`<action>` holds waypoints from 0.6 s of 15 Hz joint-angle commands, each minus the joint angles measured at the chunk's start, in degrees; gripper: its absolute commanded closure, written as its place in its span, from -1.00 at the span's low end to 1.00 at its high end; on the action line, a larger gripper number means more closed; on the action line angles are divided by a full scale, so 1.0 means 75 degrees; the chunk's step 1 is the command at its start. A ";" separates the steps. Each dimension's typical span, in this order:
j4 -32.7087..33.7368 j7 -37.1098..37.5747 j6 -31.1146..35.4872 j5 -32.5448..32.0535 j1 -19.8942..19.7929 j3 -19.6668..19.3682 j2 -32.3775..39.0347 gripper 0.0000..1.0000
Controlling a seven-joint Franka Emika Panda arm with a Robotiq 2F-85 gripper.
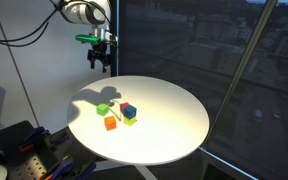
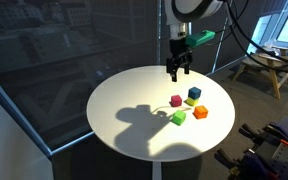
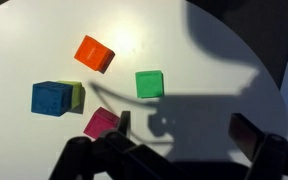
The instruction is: Remove the mulberry pink block from the green block top and place it on the table
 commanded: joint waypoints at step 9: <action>-0.1546 0.0496 0.0787 0.0639 -0.0195 0.0010 -0.1692 -1.00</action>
